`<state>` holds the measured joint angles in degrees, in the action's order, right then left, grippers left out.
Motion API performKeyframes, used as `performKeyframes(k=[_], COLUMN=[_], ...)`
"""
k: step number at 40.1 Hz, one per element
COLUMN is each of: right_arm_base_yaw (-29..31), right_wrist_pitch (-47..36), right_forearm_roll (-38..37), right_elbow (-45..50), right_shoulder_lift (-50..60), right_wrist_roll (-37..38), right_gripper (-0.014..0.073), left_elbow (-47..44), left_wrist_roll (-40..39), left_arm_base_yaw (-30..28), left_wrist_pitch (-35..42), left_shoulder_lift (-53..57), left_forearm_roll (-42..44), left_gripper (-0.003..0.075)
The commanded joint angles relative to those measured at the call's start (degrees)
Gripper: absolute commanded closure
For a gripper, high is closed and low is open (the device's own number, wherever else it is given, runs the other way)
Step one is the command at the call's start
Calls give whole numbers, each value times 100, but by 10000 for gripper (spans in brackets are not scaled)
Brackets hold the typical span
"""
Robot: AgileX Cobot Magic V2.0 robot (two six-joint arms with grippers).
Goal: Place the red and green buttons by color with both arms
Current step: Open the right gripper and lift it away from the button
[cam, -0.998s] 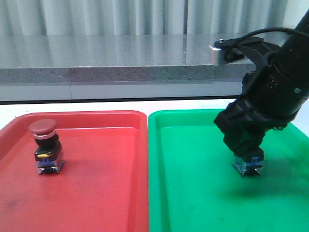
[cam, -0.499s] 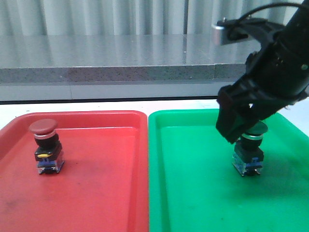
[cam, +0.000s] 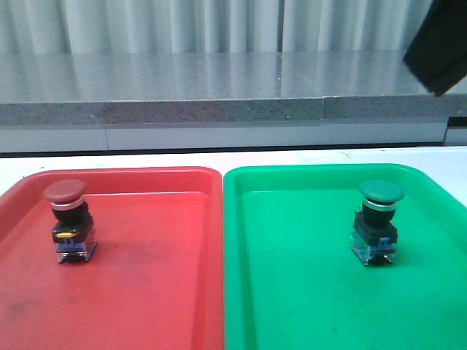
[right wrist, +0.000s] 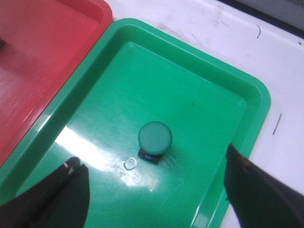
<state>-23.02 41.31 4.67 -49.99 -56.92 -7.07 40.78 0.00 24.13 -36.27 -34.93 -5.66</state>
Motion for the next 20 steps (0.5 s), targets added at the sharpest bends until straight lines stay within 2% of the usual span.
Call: performKeyframes(k=[1, 6, 20], right_arm_base_yaw=[0, 0, 0], right_wrist_pitch=[150, 487, 523], right_forearm_roll=[53, 47, 53], right_elbow=[-165, -91, 384], right_shoulder_lift=[603, 1165, 2205], right_wrist_roll=[162, 272, 293], right_gripper=[-6, -6, -6], left_elbow=[150, 150, 150], left_wrist_roll=[-52, -52, -52], left_arm_base_yaw=[40, 40, 40], left_wrist_pitch=[414, 414, 414], left_shoulder_lift=[-3, -3, -3], left_forearm_roll=[-32, -32, -32], left_gripper=[220, 220, 220])
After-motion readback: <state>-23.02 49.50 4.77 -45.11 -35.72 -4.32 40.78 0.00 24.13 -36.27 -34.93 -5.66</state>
